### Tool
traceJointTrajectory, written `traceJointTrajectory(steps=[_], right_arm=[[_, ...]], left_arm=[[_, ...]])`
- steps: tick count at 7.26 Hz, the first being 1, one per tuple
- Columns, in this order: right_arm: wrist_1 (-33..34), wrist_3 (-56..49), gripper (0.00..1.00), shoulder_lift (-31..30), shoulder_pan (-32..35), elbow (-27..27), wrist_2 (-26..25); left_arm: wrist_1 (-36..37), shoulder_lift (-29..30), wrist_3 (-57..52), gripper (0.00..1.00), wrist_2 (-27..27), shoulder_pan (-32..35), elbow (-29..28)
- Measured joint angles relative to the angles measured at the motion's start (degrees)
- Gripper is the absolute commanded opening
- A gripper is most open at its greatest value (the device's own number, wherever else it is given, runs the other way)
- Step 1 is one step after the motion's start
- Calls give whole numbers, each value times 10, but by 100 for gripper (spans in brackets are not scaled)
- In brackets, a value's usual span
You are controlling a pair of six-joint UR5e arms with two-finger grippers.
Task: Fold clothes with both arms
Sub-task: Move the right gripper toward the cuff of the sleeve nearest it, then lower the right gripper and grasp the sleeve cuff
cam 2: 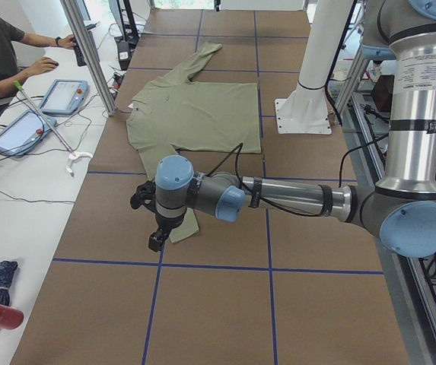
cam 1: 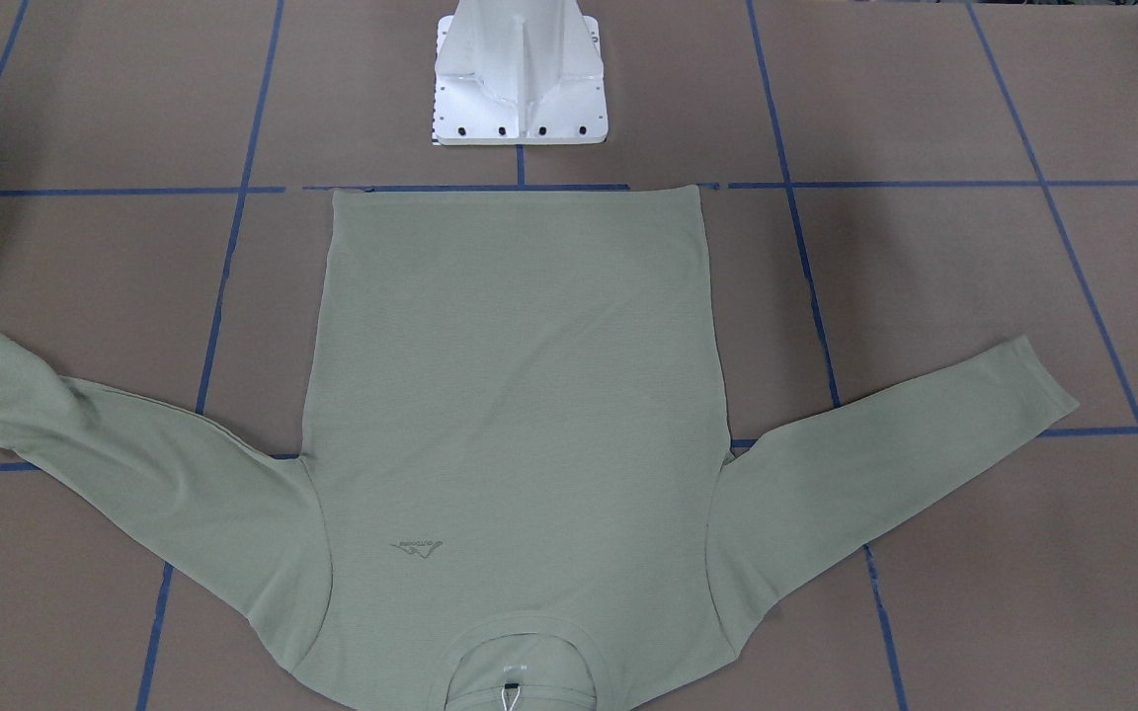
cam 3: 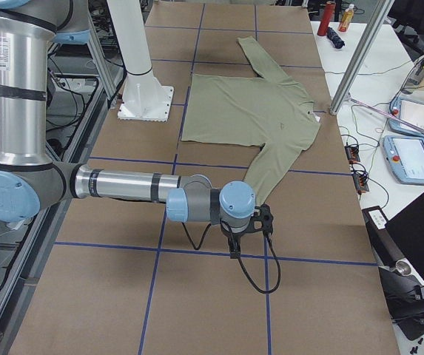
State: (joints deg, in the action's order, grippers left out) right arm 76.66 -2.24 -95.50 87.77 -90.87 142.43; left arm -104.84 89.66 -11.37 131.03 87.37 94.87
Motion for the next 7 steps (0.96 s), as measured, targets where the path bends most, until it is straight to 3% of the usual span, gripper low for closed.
traceJointTrajectory(steps=[4, 7], right_arm=[[-233, 213, 100, 1, -174, 38, -132], [-304, 251, 100, 13, -226, 93, -151]], left_arm=[[-48, 3, 1, 100, 0, -1, -15], [-68, 3, 11, 100, 0, -1, -25]])
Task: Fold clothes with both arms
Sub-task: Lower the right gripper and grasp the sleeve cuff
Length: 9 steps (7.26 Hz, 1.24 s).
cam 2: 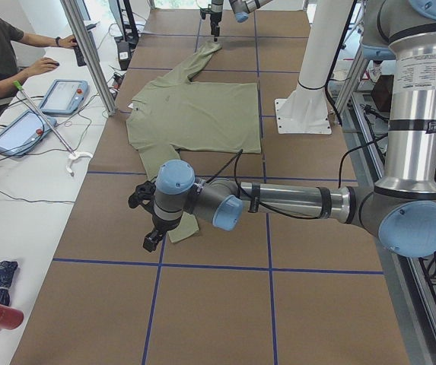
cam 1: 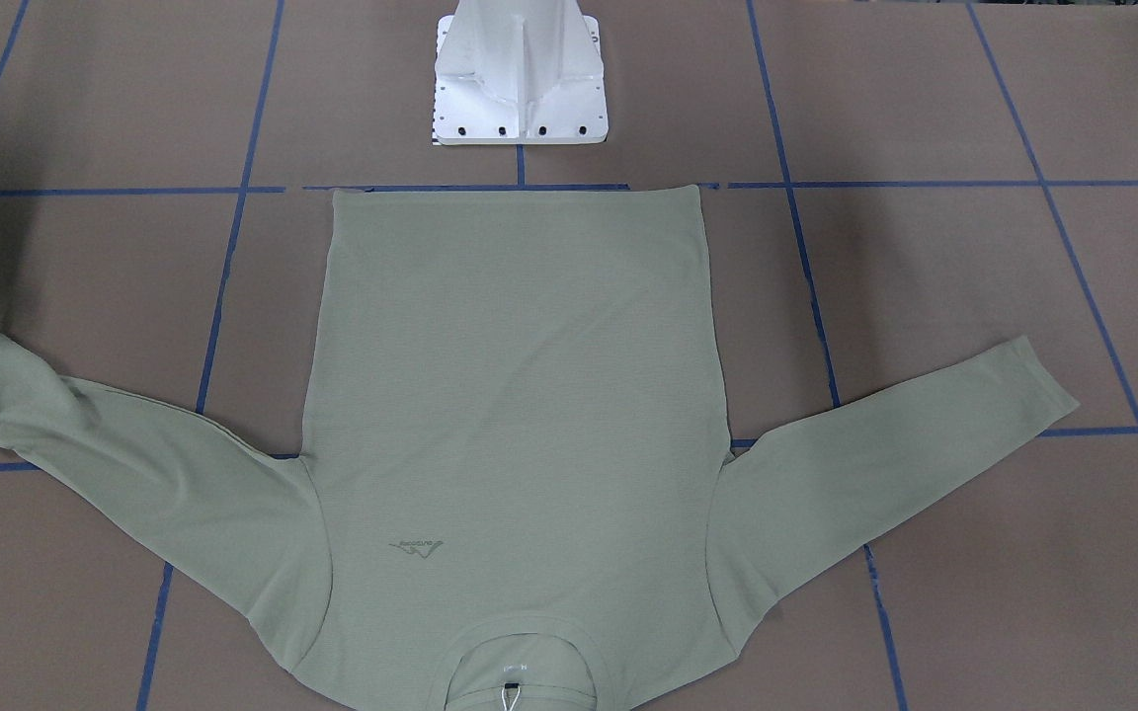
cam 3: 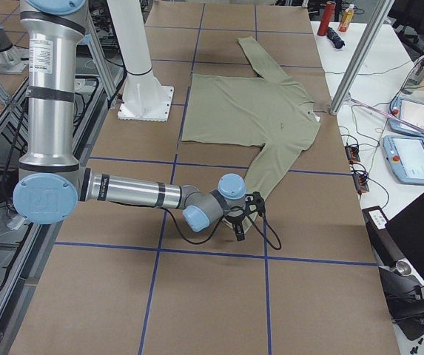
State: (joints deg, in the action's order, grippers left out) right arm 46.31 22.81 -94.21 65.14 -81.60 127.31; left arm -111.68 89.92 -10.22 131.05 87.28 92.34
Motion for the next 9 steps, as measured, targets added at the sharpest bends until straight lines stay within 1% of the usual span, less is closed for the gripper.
traceJointTrajectory(steps=[5, 6, 7, 8, 9], right_arm=[[-1, 1, 100, 28, -14, 34, 3], [0, 1, 90, 30, -14, 38, 4], [1, 2, 63, 30, -14, 40, 5], [2, 2, 32, 30, -14, 40, 6], [3, 2, 11, 30, -14, 41, 9]], left_arm=[[-2, 0, 5, 100, 1, 0, 1], [-2, 0, 5, 100, 1, 0, 2], [-2, 1, 5, 100, 1, 0, 2], [-2, 1, 5, 100, 1, 0, 2], [-2, 1, 5, 100, 1, 0, 2]])
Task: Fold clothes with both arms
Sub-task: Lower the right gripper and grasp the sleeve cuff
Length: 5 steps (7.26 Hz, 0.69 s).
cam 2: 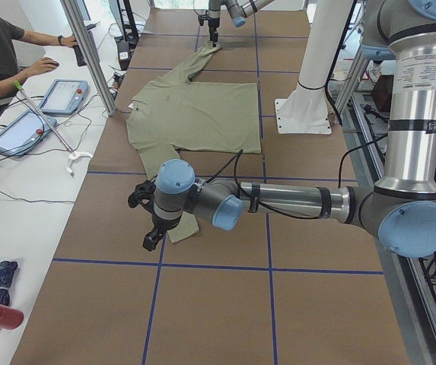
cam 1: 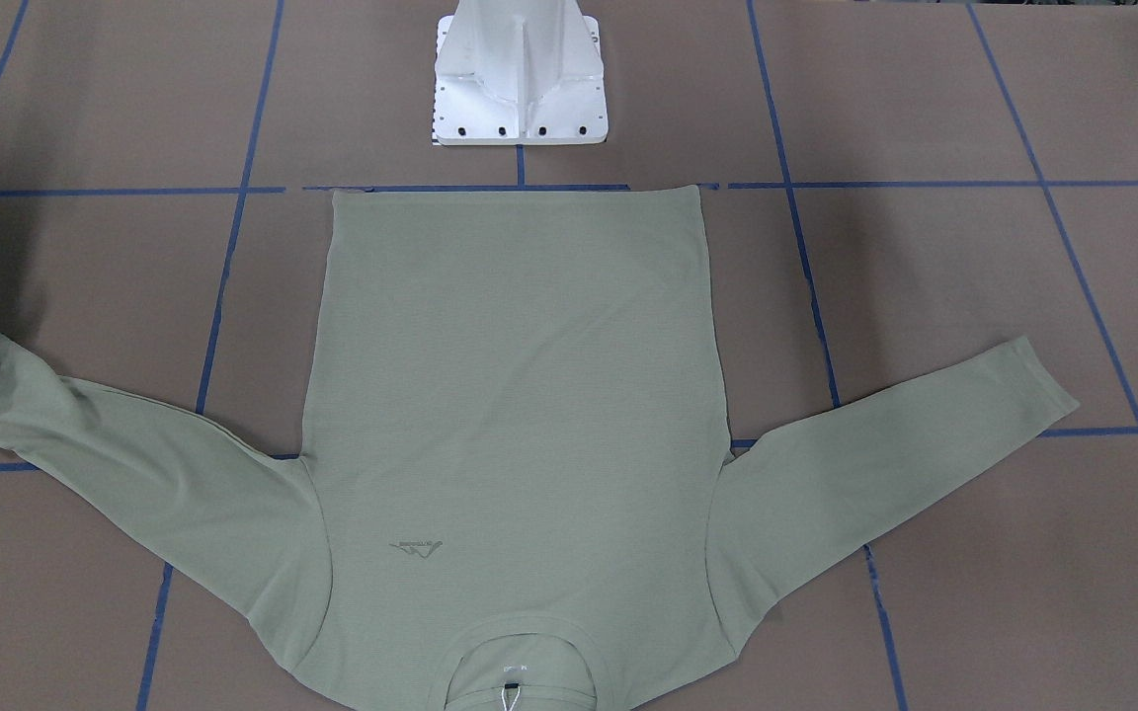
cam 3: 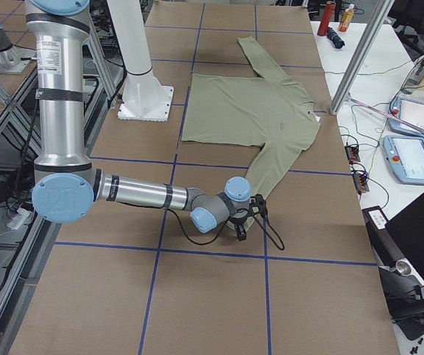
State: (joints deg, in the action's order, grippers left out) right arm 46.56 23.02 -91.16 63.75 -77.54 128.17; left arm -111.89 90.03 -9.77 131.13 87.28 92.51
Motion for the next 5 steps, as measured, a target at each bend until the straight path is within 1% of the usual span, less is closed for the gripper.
traceJointTrajectory(steps=[1, 2, 5], right_arm=[[1, 0, 2, 0, 0, 0, 2], [1, 0, 0, 0, 0, 0, 4], [3, 1, 0, 5, 0, -5, 22]], left_arm=[[0, 0, 0, 100, 0, 0, 0], [0, 1, 0, 100, 0, 0, 0], [0, 4, 0, 100, -1, 0, -2]])
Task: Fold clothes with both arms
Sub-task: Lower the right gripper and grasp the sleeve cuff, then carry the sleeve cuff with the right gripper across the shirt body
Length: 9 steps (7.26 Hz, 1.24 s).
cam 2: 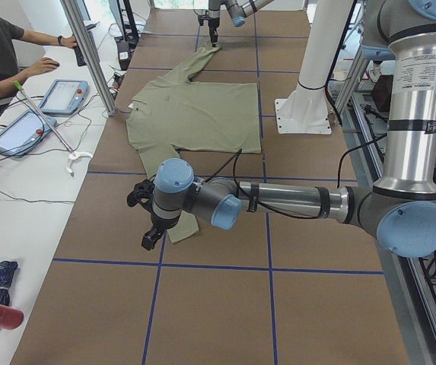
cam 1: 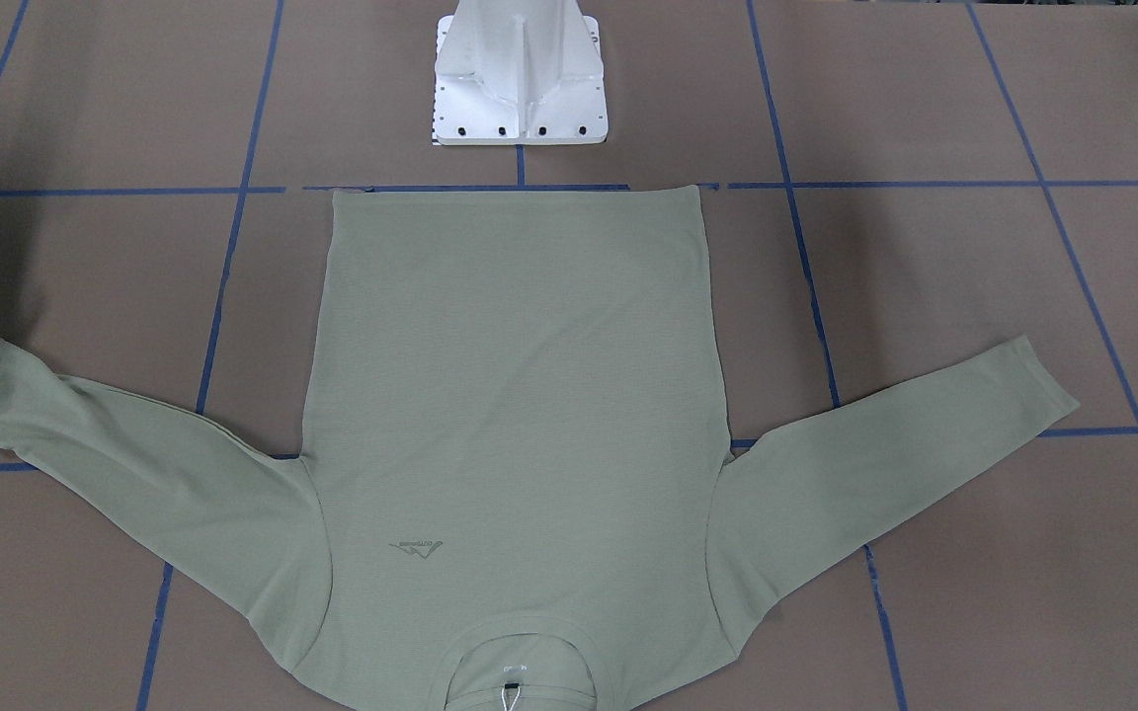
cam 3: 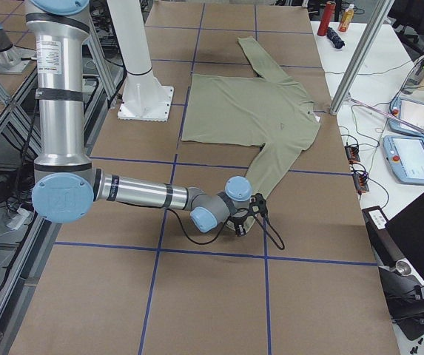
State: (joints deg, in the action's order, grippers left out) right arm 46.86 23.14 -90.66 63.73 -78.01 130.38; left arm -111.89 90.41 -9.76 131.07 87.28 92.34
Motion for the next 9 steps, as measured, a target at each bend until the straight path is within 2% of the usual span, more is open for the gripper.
traceJointTrajectory(steps=[4, 6, 9], right_arm=[[48, 2, 0, 32, 7, -13, 35], [63, 3, 0, 42, 27, -30, 73], [149, 63, 0, 118, 52, -78, 134]], left_arm=[[0, 1, 1, 100, 0, 0, -1], [1, 0, 2, 100, 0, 0, 1], [1, 0, 2, 100, 1, 0, 3]])
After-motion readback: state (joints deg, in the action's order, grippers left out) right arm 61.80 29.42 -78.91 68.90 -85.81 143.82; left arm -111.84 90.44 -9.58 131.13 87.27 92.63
